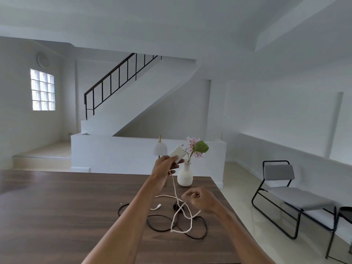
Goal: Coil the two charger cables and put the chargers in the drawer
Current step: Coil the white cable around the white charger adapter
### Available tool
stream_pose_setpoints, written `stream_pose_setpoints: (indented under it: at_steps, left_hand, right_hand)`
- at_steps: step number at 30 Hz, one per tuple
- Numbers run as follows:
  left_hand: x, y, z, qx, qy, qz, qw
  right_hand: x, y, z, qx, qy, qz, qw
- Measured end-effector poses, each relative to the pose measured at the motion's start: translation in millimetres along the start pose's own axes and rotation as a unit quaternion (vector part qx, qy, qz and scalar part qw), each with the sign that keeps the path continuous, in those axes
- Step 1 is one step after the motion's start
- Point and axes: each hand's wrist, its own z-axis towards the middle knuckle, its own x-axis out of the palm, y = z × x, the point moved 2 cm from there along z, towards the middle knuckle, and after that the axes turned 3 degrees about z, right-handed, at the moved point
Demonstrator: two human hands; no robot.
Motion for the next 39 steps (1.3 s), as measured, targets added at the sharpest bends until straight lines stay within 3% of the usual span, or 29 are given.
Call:
stream_pose_setpoints:
  at_steps: [7,12,16,21,32,39]
  left_hand:
    - [15.1,-15.9,-9.4,-0.013,0.019,-0.058,0.998]
    - [5.4,-28.7,-10.1,0.011,0.000,-0.008,1.000]
    - [-15.3,-36.1,-5.0,0.053,-0.035,0.137,0.989]
    - [-37.0,-28.9,6.9,0.075,-0.085,0.272,0.956]
    - [-32.5,61.5,-6.6,0.044,-0.016,0.363,0.931]
    - [-17.1,84.1,-20.6,0.050,0.095,0.371,0.922]
  right_hand:
    - [2.2,48.7,-12.8,-0.040,0.087,0.047,0.994]
    - [-2.3,51.8,-12.3,-0.034,0.067,0.077,0.994]
    - [-26.4,40.3,-9.9,-0.047,0.025,-0.050,0.997]
    - [-55.7,31.3,6.4,-0.072,-0.039,-0.237,0.968]
    - [-51.9,45.6,14.2,-0.131,0.005,-0.056,0.990]
    - [-51.2,44.2,16.5,-0.136,-0.027,-0.087,0.987]
